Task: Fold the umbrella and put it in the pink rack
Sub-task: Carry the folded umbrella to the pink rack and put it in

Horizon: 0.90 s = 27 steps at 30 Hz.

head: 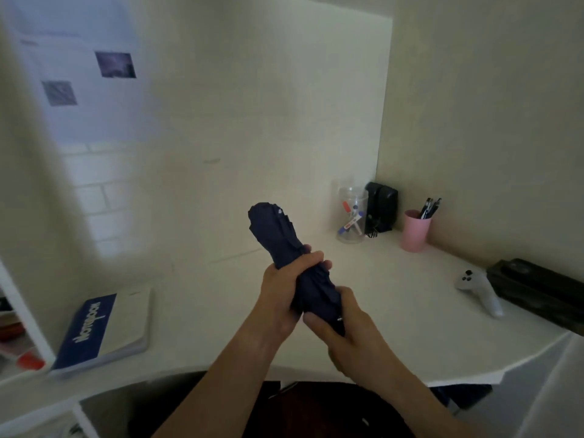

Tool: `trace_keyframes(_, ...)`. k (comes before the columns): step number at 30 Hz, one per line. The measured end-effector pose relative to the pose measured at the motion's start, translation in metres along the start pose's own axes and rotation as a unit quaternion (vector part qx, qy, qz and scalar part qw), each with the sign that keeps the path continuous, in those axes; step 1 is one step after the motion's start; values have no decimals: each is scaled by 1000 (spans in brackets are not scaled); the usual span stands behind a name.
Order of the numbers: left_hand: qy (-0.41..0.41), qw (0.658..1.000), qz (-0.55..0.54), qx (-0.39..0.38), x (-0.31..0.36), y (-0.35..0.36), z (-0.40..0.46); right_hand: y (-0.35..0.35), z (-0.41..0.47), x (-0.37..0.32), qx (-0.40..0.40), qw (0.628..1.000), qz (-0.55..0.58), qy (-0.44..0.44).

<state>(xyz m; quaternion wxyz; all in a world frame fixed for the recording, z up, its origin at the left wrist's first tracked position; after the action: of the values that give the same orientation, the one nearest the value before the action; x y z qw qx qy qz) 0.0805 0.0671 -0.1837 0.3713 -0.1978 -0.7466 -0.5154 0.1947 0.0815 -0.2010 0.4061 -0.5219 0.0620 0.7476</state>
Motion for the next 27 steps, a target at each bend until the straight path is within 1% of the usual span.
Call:
trace_keyframes(1,-11,999,-9,-42,0,5,-6,4,-5,-1,-30,991,120,42)
trace_keyframes(2,-23,996,-31,-80,-1,8,-12,11,-9,-8,-61,966,239,78)
trace_keyframes(3,-30,992,-54,-109,0,13,-17,13,-12,-14,-74,941,315,98)
trace_keyframes(4,-27,991,-56,-116,3,17,-22,12,-12,-17,-67,934,334,106)
trace_keyframes(5,-15,995,-39,-94,5,17,-23,6,-11,-16,-40,950,295,100)
trace_keyframes(7,19,1000,-14,-1,11,12,-22,-16,-9,-19,56,991,107,51)
trace_keyframes(8,32,999,-16,38,13,12,-25,-26,-11,-27,97,995,-1,12)
trace_keyframes(9,41,997,-20,57,13,11,-27,-30,-15,-34,120,990,-69,-22)
trace_keyframes(10,44,997,-17,53,13,14,-30,-31,-18,-39,129,986,-96,-40)
trace_keyframes(11,46,998,-4,31,14,17,-33,-32,-20,-39,136,988,-65,-38)
trace_keyframes(12,39,999,20,2,17,20,-38,-32,-21,-35,143,990,20,-11)
trace_keyframes(13,32,998,48,-29,20,23,-44,-30,-24,-28,139,982,128,31)
trace_keyframes(14,30,995,78,-58,26,25,-48,-29,-28,-29,125,966,217,63)
trace_keyframes(15,38,992,97,-75,33,24,-53,-28,-33,-31,101,953,270,89)
trace_keyframes(16,52,992,87,-78,41,21,-58,-27,-38,-36,66,950,284,110)
trace_keyframes(18,78,993,-33,-82,54,17,-64,-25,-44,-37,-3,963,235,131)
trace_keyframes(19,93,988,-98,-78,56,13,-65,-26,-46,-36,-7,971,196,137)
trace_keyframes(20,103,984,-132,-59,56,10,-66,-31,-46,-34,11,980,151,129)
trace_keyframes(21,106,984,-139,-26,52,6,-65,-38,-46,-37,32,991,78,104)
trace_keyframes(22,110,985,-130,16,47,-1,-63,-46,-46,-44,55,996,-21,63)
trace_keyframes(23,118,985,-115,57,42,-7,-61,-47,-46,-59,49,991,-126,18)
trace_keyframes(24,130,983,-96,85,39,-10,-61,-39,-44,-75,17,972,-234,-9)
trace_keyframes(25,140,982,-81,102,36,-10,-63,-28,-42,-81,-30,945,-324,-24)
trace_keyframes(26,146,981,-77,103,31,-8,-63,-14,-39,-78,-72,924,-375,-24)
trace_keyframes(27,148,981,-82,99,27,-7,-62,-4,-35,-70,-100,910,-402,-6)
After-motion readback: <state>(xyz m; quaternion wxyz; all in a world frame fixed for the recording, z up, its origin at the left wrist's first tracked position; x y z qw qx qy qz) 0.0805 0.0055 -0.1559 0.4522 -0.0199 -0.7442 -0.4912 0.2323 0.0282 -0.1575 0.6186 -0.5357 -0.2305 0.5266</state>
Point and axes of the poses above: each hand's wrist, its own z-axis towards the middle knuckle, its own y-axis out of the palm, x = y × z, the point moved 9 cm from there along z, towards the middle knuckle, and after that the axes turned 13 degrees about -y, right-handed, at the moved point
